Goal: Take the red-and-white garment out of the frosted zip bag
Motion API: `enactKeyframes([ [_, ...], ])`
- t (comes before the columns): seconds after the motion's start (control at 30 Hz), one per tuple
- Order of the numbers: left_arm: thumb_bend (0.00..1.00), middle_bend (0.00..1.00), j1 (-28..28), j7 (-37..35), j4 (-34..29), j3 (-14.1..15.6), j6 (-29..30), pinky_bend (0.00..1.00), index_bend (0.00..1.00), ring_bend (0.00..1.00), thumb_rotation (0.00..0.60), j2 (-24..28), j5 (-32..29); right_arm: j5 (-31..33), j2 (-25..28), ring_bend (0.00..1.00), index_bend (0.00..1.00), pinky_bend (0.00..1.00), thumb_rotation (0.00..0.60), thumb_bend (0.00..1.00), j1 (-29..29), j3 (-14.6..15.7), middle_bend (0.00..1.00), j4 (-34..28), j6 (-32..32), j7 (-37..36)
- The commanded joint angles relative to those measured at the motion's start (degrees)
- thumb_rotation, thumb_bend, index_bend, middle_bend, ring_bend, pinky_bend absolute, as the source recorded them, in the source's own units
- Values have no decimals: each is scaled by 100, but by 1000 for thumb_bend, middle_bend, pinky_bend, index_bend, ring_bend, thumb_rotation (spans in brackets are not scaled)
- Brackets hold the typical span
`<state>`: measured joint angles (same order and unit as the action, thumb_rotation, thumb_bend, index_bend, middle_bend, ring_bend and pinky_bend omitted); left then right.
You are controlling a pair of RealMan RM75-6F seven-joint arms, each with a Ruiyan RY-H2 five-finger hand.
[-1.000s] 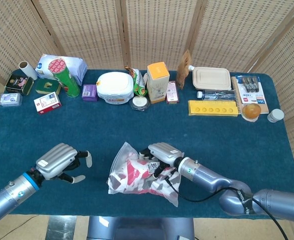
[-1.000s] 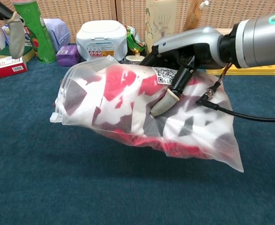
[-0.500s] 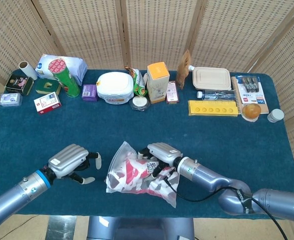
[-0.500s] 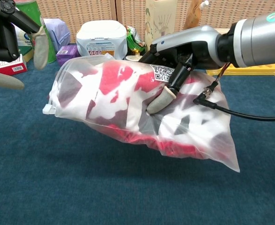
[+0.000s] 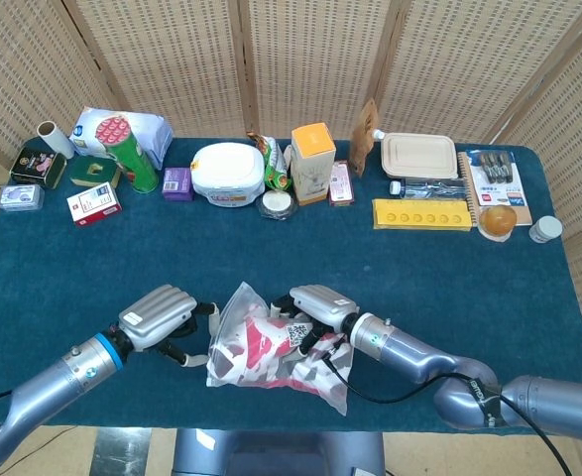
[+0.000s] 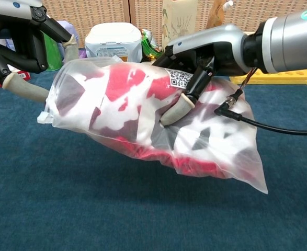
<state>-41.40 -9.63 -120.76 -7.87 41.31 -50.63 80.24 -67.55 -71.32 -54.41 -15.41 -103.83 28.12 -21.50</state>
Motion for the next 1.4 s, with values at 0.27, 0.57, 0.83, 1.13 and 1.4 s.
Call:
enactKeyframes([
  [0.27, 189, 1000, -50, 139, -39, 19, 91, 981, 494, 1000, 495, -131, -60, -25, 15, 1000, 847, 1000, 584, 269, -12, 19, 849, -4, -9, -71],
  [0.57, 185, 1000, -1, 65, -95, 66, 161, 981, 493, 1000, 495, 15, -15, -33, 53, 1000, 847, 1000, 587, 269, -8, 31, 849, 43, -19, -132],
  [0.83, 186, 1000, 17, -62, -98, 125, 145, 981, 493, 1000, 494, 132, 139, -44, 74, 1000, 847, 1000, 582, 269, -12, 51, 847, 64, -45, -173],
  [1.13, 180, 1000, 29, -99, -53, 181, 167, 981, 494, 1000, 476, 131, 240, -75, 96, 1000, 847, 1000, 584, 269, -10, 53, 847, -3, -27, -199],
  [1.4, 163, 1000, -72, -89, -82, 92, 176, 981, 493, 1000, 412, -49, 117, -38, 50, 1000, 846, 1000, 585, 269, -63, 74, 845, -54, -12, -122],
])
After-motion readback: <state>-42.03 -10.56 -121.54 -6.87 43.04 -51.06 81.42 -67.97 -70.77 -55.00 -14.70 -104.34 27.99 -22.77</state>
